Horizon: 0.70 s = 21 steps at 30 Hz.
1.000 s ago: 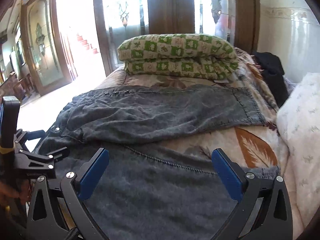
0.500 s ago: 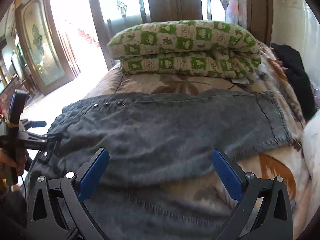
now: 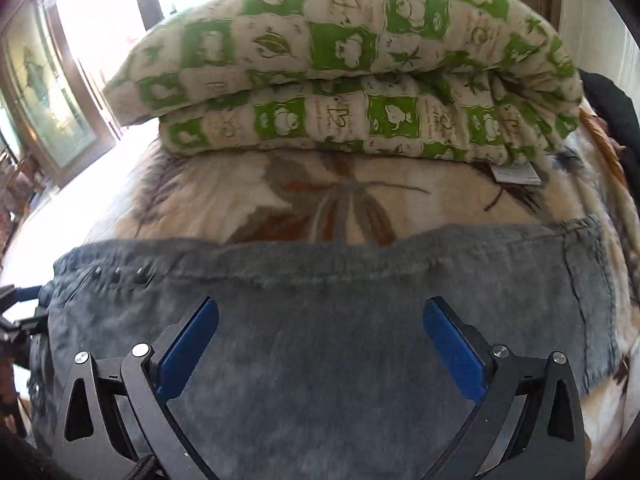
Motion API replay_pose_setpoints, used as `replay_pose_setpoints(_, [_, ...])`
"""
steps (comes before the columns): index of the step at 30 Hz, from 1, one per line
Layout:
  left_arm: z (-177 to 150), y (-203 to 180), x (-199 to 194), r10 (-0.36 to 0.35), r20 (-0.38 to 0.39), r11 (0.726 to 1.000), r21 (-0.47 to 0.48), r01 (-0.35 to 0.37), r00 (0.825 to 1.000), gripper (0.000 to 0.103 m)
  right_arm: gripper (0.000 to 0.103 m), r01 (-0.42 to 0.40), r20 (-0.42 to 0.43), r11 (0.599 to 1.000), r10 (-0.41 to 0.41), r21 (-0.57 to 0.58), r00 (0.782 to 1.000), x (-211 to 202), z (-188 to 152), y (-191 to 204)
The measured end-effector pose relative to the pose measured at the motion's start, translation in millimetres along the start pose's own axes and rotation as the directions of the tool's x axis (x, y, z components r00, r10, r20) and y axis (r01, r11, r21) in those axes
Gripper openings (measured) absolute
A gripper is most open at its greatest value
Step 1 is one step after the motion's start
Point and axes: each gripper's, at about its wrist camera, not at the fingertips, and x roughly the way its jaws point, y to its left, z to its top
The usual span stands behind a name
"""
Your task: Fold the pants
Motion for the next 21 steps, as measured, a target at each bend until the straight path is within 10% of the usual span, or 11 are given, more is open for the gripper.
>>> replay_pose_setpoints(7, [8,14,-21,-0.054,0.022,0.998,-0.026,0.054,0.998,0.103,0.103,-0.007,-0.026,0.999,0.006,-0.039,1.0,17,8,0])
replay_pose_setpoints(16, [30,49,23,0.092,0.005,0.984,-0.154,-0.09,0.996,0.103,0.103,0.041,-0.021,0.989,-0.044,-0.144,0.999,46,13,10])
replay_pose_setpoints(21, [32,57,43,-0.002,0.009,0.975,-0.221,0.004,1.0,0.103,0.103,0.007,-0.042,0.983,-0.015,-0.182,0.999,54,18,9])
